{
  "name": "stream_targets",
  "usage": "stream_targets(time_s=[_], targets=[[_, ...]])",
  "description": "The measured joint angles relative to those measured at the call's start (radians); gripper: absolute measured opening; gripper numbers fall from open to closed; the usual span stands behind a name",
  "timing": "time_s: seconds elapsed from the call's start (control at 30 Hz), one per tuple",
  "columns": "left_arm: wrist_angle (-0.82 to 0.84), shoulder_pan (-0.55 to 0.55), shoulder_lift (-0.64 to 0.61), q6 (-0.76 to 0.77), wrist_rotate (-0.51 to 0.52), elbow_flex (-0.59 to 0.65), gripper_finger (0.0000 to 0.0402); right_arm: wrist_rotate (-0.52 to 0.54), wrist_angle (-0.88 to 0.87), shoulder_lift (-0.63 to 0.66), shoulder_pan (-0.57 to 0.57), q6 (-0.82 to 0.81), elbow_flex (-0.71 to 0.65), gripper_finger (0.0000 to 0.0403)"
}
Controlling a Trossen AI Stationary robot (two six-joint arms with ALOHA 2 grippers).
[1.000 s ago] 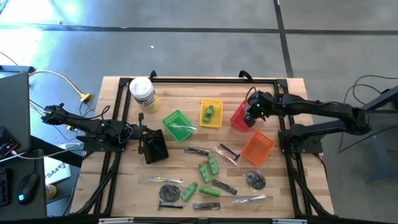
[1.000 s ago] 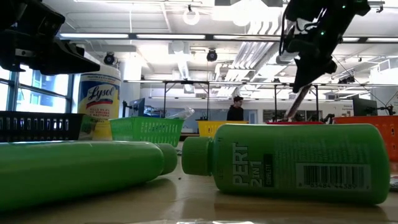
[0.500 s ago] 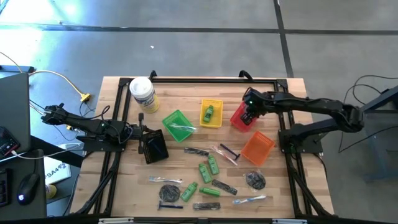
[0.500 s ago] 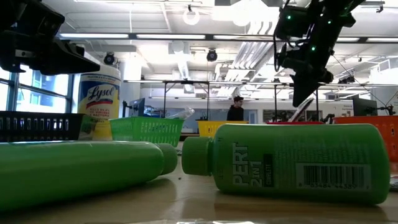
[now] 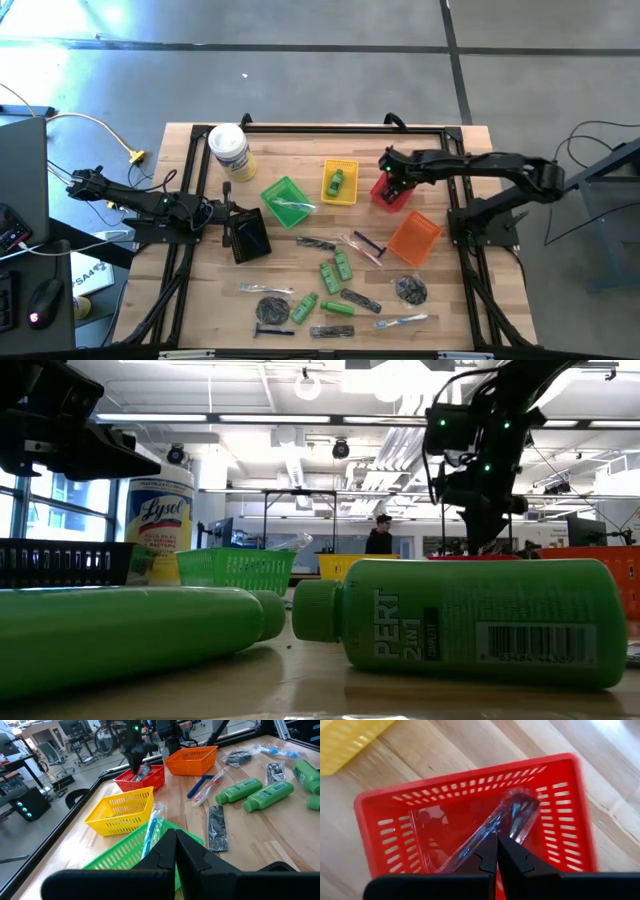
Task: Pick & Place Travel size toiletries
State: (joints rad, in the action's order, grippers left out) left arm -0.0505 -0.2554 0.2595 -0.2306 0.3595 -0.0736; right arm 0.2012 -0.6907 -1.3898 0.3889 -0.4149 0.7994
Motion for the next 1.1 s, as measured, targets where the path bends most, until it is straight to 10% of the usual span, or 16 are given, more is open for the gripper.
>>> stream_targets(time_s=[0.3,0.73,1.1], targets=[[0.0,0.0,0.0,0.0,0.0,0.0,0.0,-0.121,0.049,-0.033,-0.009,0.014,0.0,0.0025],[0.0,0.0,0.0,0.0,-0.001,0.0,0.0,-0.166,0.054,0.086,-0.022,-0.03,0.0,0.0236],[0.0,0.0,0.0,-0.007,-0.001,0.0,0.0,-0.176,0.044,-0.011,-0.114,-0.055,0.001,0.0239]])
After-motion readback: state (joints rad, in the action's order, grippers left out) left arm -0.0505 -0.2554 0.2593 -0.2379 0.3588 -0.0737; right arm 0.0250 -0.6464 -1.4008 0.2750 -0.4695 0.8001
